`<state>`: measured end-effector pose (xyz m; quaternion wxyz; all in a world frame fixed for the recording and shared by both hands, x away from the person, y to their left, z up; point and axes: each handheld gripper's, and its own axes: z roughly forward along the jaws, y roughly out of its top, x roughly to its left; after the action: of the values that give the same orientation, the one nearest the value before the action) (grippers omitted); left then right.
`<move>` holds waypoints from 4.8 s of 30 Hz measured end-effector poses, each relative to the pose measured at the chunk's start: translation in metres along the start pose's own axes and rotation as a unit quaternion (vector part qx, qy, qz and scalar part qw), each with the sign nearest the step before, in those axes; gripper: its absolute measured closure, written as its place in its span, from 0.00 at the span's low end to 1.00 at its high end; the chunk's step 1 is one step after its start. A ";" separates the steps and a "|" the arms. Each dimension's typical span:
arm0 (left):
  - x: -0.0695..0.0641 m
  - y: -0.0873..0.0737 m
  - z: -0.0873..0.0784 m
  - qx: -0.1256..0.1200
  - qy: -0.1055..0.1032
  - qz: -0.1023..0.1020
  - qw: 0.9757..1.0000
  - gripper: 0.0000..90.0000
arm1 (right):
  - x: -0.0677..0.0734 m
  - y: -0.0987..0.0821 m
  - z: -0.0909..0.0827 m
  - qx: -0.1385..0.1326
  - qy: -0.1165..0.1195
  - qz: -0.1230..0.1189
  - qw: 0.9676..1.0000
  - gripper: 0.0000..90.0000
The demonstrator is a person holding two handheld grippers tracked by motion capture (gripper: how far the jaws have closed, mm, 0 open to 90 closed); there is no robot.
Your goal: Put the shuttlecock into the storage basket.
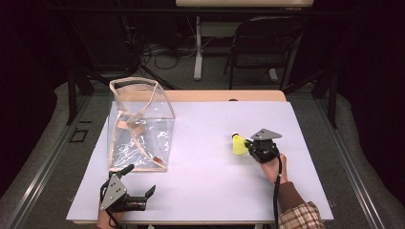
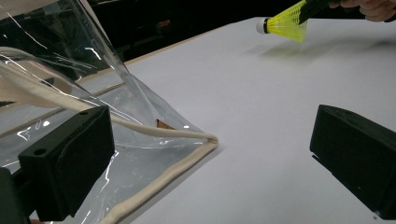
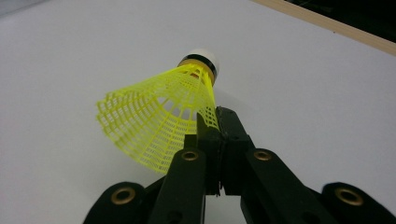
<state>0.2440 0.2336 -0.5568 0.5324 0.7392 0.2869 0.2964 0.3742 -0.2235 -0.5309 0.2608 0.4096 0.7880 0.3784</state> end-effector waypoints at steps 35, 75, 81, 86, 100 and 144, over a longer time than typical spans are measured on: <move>0.001 0.000 0.000 0.002 0.000 0.002 1.000 0.00 | -0.011 0.024 -0.026 0.000 -0.010 -0.006 1.000 0.99; 0.001 0.000 0.000 0.003 0.000 0.001 1.000 0.00 | -0.018 0.052 -0.039 -0.007 -0.010 -0.013 1.000 0.99; 0.001 0.000 0.000 0.002 0.000 0.002 1.000 0.00 | -0.019 0.056 -0.037 -0.009 -0.010 -0.014 1.000 0.99; 0.001 0.000 0.000 0.002 0.000 0.002 1.000 0.00 | -0.019 0.061 -0.036 -0.012 -0.010 -0.016 1.000 0.99; 0.001 0.000 0.000 0.001 -0.001 0.000 1.000 0.00 | -0.013 0.074 -0.029 -0.016 -0.002 -0.023 1.000 0.99; 0.001 0.000 0.000 0.000 -0.002 0.000 1.000 0.00 | 0.000 0.110 -0.015 -0.036 0.019 -0.034 0.999 0.99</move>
<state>0.2446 0.2340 -0.5566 0.5329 0.7399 0.2857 0.2950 0.4128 -0.1881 -0.4331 0.2729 0.3655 0.7921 0.4057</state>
